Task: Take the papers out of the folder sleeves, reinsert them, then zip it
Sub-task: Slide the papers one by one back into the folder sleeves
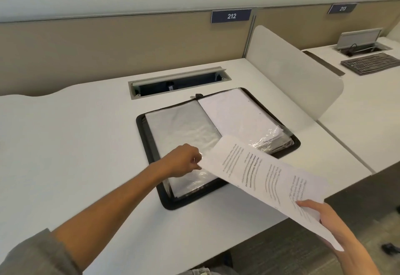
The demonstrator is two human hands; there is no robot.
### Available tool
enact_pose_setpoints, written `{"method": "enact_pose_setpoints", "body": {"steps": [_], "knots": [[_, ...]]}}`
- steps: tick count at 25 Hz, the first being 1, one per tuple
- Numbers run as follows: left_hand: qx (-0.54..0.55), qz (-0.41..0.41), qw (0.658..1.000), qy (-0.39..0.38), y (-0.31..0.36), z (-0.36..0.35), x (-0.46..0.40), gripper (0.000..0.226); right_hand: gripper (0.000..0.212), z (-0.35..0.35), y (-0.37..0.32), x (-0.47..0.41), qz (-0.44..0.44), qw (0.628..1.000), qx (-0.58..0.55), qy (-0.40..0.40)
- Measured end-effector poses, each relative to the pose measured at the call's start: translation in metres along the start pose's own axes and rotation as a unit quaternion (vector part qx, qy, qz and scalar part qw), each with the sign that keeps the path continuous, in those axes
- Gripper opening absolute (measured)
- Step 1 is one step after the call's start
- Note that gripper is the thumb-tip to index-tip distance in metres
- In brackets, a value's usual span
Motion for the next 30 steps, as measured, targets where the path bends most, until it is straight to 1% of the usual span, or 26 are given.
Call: {"method": "enact_pose_setpoints", "body": {"steps": [1,3,6,7,8,9,10,11,12,13,14,16,18,21,24,28,30], "knots": [[-0.054,-0.022,0.998,-0.009,0.005,0.002,0.001,0.012,0.019,0.003,-0.002,0.004,-0.009,1.0,0.005,-0.013],[-0.133,-0.054,0.99,-0.008,0.017,0.007,0.005,0.012,0.04,0.012,-0.001,0.008,-0.023,0.999,0.024,-0.036],[-0.218,-0.105,0.97,0.03,0.031,0.011,0.012,0.032,0.051,0.021,0.009,0.013,-0.057,0.996,0.011,-0.069],[-0.235,-0.129,0.962,0.043,0.032,0.01,0.013,0.038,0.059,0.022,0.013,0.014,-0.065,0.994,0.013,-0.083],[-0.246,-0.154,0.955,0.053,0.033,0.01,0.015,0.043,0.074,0.023,0.015,0.015,-0.07,0.993,0.029,-0.095],[-0.255,-0.175,0.949,0.06,0.033,0.011,0.016,0.042,0.094,0.025,0.019,0.016,-0.071,0.991,0.042,-0.102],[-0.266,-0.185,0.944,0.065,0.034,0.012,0.016,0.036,0.109,0.026,0.022,0.018,-0.076,0.99,0.042,-0.107],[-0.285,-0.189,0.937,0.067,0.033,0.012,0.017,0.029,0.115,0.026,0.025,0.019,-0.084,0.99,0.036,-0.109],[-0.307,-0.187,0.931,0.069,0.032,0.011,0.016,0.024,0.117,0.025,0.027,0.02,-0.088,0.99,0.035,-0.106],[-0.328,-0.184,0.923,0.077,0.03,0.009,0.016,0.02,0.113,0.023,0.027,0.022,-0.093,0.99,0.038,-0.099],[-0.349,-0.176,0.917,0.083,0.029,0.008,0.016,0.018,0.102,0.019,0.025,0.025,-0.098,0.99,0.03,-0.094],[-0.364,-0.173,0.91,0.097,0.025,0.005,0.015,0.019,0.071,0.012,0.021,0.033,-0.1,0.992,-0.002,-0.073],[-0.366,-0.166,0.909,0.109,0.024,0.003,0.014,0.021,0.056,0.007,0.021,0.036,-0.096,0.994,-0.028,-0.037],[-0.348,-0.148,0.918,0.122,0.025,0.003,0.018,0.028,0.019,-0.001,0.022,0.041,-0.072,0.993,-0.09,0.039],[-0.334,-0.141,0.924,0.124,0.022,0.01,0.026,0.027,0.016,-0.009,0.029,0.044,-0.067,0.989,-0.101,0.09],[-0.332,-0.121,0.931,0.089,0.022,0.02,0.039,0.019,0.033,-0.031,0.042,0.048,-0.07,0.976,-0.143,0.148],[-0.33,-0.115,0.934,0.078,0.021,0.024,0.045,0.019,0.035,-0.044,0.048,0.05,-0.071,0.971,-0.164,0.161]]}}
Point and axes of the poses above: each hand's wrist, its own x-axis away from the middle knuckle, its own z-axis out of the back of the hand, y = z × x, the point moved 1 cm from there along -x, towards the middle knuckle, and after that the axes turned 9 degrees about z, right-handed, at the moved point
